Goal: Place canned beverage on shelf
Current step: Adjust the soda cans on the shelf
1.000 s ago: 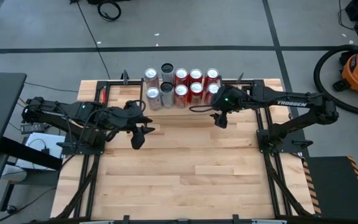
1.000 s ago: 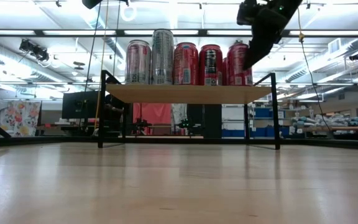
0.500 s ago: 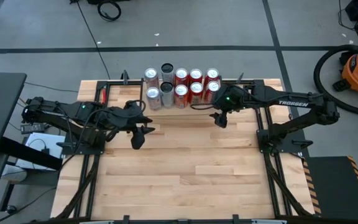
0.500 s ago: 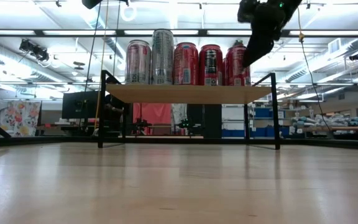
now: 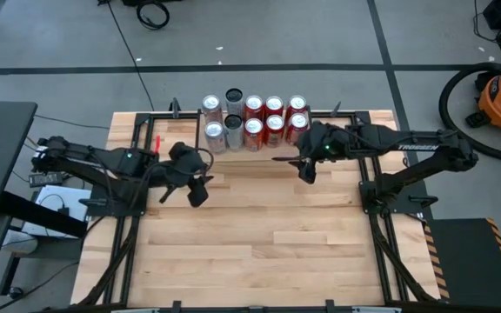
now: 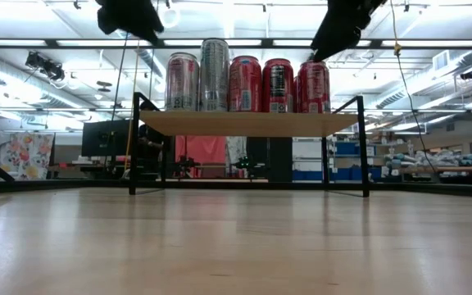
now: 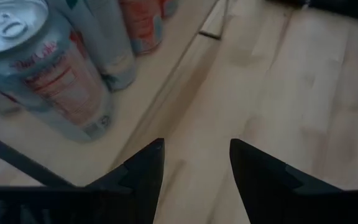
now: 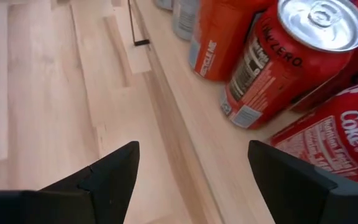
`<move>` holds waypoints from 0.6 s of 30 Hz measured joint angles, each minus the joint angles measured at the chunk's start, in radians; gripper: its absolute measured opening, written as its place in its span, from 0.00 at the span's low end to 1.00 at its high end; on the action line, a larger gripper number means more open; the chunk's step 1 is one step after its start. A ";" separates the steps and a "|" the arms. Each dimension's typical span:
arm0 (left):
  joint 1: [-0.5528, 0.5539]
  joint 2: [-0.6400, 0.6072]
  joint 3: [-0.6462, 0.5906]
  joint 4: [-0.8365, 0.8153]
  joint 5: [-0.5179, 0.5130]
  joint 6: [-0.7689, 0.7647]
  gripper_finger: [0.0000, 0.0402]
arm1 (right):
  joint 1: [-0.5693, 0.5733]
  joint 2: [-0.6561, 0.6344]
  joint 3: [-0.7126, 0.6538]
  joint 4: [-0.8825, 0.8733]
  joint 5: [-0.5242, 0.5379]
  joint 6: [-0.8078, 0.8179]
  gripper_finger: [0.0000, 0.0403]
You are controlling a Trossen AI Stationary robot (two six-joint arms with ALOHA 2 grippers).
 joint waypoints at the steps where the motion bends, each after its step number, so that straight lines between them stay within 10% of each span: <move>1: 0.002 0.000 -0.006 0.001 -0.008 0.011 0.48 | 0.005 0.000 0.000 0.000 0.000 0.007 0.77; 18: 0.068 0.235 -0.005 0.168 -0.173 0.111 0.48 | 0.031 0.000 0.000 0.022 0.019 0.048 0.77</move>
